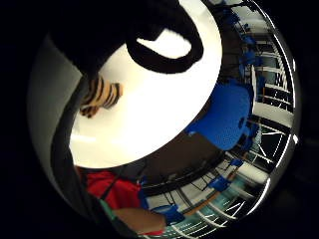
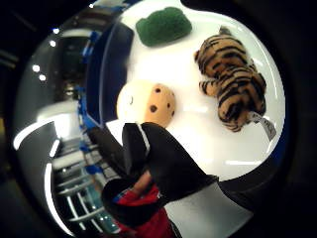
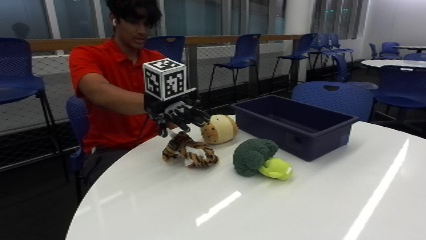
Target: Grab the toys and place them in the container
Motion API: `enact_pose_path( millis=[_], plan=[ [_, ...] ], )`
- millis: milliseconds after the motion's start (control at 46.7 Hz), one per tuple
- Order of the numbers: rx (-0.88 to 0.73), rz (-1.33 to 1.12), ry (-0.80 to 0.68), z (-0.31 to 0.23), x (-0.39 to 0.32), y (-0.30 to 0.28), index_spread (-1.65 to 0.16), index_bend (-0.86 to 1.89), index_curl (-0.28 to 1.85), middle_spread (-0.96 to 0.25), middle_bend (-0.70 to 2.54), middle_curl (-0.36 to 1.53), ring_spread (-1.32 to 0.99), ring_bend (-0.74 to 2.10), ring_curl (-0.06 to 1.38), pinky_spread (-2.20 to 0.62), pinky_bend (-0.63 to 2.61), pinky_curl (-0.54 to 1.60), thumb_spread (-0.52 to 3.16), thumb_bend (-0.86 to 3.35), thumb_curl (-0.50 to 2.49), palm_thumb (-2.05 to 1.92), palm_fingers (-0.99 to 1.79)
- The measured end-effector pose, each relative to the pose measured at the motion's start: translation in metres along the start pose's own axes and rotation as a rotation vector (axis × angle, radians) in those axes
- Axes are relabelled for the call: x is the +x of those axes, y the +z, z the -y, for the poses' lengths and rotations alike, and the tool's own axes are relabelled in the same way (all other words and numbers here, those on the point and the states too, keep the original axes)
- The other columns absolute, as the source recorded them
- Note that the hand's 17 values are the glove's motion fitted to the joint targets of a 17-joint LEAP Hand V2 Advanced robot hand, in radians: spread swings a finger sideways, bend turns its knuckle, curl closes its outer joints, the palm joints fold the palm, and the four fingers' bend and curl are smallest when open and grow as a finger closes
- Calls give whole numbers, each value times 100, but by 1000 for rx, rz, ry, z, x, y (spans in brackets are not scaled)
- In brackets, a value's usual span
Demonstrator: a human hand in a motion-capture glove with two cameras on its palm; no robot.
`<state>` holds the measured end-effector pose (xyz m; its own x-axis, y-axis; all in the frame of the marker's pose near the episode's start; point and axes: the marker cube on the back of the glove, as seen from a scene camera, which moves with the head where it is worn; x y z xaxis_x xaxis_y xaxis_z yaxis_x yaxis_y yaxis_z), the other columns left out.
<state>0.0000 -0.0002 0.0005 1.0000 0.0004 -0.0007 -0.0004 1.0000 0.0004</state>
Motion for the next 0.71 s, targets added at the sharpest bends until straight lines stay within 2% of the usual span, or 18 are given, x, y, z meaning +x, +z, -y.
enact_pose_path(
  millis=[128, 300, 707],
  plan=[
    [17, -3, 20, 7, 2, 7, -24, 16, 7, -8, 12, 4, -3, 15, 1, 6, 87, 23, 70, -5, 3, -7, -3],
    [46, 45, 13, 21, 3, 18, -30, 9, 9, -9, 15, 8, -3, 20, 5, 9, 111, 32, 93, -5, 7, -7, -11],
    [-91, -113, 66, 45, 5, 66, -36, 16, 16, -8, 11, 15, -1, 18, 12, 10, 125, 37, 116, 0, 15, 2, -14]
  ],
)
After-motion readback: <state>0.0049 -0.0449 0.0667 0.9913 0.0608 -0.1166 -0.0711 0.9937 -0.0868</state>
